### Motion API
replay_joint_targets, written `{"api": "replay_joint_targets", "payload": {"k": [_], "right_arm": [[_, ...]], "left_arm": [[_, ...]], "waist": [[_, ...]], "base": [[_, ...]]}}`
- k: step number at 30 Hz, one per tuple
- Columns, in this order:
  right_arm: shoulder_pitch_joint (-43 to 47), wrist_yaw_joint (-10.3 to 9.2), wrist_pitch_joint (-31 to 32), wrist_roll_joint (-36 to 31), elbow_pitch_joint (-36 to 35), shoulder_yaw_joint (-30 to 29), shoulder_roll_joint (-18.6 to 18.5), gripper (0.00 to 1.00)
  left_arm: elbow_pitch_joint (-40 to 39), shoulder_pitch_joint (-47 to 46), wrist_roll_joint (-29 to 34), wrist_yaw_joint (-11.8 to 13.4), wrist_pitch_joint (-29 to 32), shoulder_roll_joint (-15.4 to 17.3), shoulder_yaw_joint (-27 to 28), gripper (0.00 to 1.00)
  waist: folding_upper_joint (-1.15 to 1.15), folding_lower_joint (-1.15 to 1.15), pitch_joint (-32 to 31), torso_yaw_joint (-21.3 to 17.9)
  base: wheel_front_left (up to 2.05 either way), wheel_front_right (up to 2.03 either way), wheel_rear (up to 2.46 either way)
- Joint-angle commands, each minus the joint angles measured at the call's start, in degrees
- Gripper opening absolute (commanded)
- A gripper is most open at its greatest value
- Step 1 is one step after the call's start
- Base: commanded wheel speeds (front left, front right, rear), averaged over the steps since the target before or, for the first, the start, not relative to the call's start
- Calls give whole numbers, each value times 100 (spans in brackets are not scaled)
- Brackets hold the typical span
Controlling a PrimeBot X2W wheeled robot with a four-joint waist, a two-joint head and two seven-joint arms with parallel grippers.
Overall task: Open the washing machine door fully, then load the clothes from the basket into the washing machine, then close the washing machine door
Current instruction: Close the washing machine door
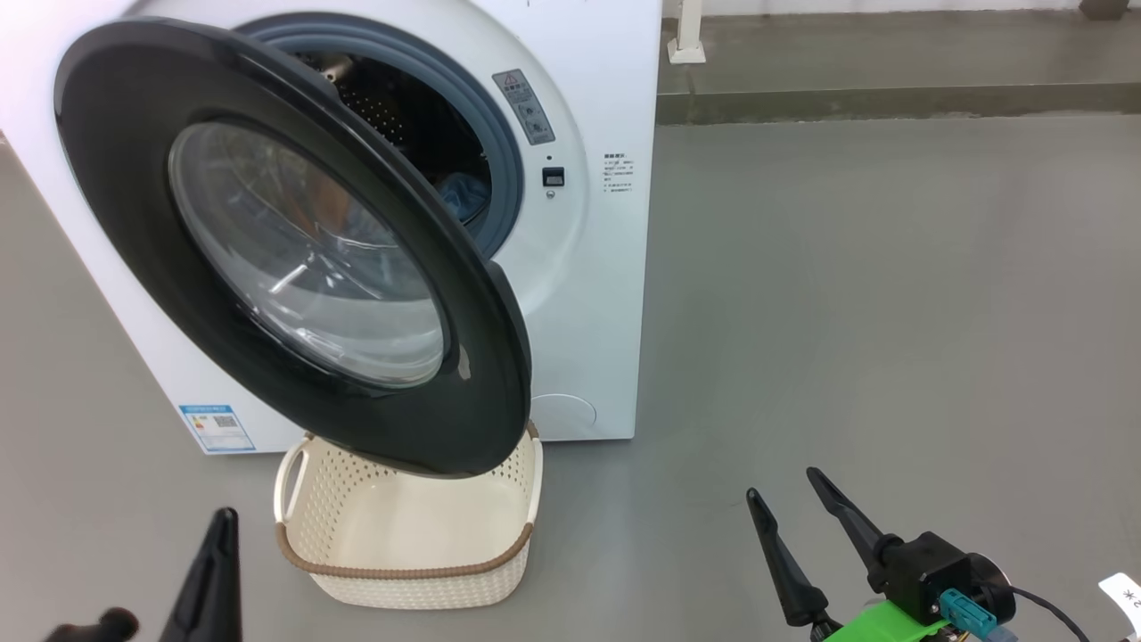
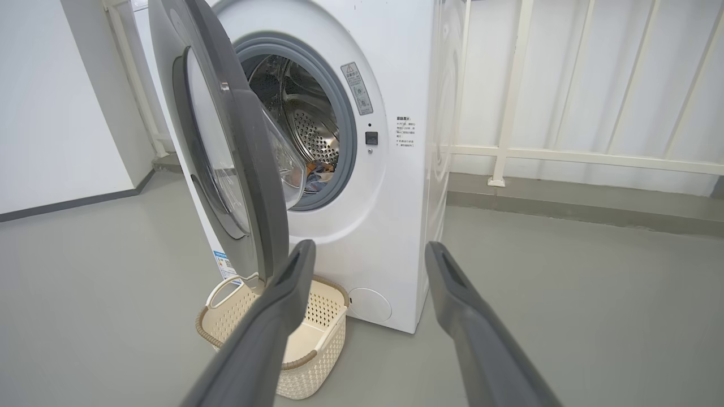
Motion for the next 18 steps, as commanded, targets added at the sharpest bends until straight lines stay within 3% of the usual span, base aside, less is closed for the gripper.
{"api": "replay_joint_targets", "payload": {"k": [1, 3, 5, 6, 7, 8, 12, 18], "right_arm": [[-128, 16, -70, 26, -141, 154, 15, 100], [-133, 16, -70, 38, -136, 174, 15, 100], [-134, 16, -70, 62, -137, 188, 15, 100], [-132, 16, -70, 70, -137, 192, 15, 100], [-127, 16, -70, 78, -137, 195, 15, 100], [-124, 16, -70, 85, -137, 199, 15, 100], [-134, 16, -70, 90, -158, 195, 15, 100], [-137, 16, -70, 79, -206, 163, 15, 100]], "left_arm": [[-127, -133, 211, -14, -36, 17, 255, 0], [-60, -93, 507, -14, -36, -23, 208, 0], [30, -63, 597, -14, -36, -38, 64, 26], [73, -55, 616, -14, -36, -24, -9, 47], [116, -48, 621, -14, -36, -15, -68, 96], [165, -42, 575, -14, -36, -5, -148, 100], [301, -74, 222, -14, -36, 94, -416, 100], [356, -112, 198, -14, -37, 142, -500, 100]], "waist": [[0, 0, 2, -17], [0, 0, 4, -42], [0, 0, 1, -62], [0, 0, -1, -68], [0, 0, -3, -71], [0, 0, -3, -75], [0, 0, 8, -81], [0, 0, 25, -75]], "base": [[0, 0, 0], [0, 0, 0], [0, 0, 0], [0, 0, 0], [0, 0, 0], [0, 0, 0], [0, 0, 0], [0, 0, 0]]}}
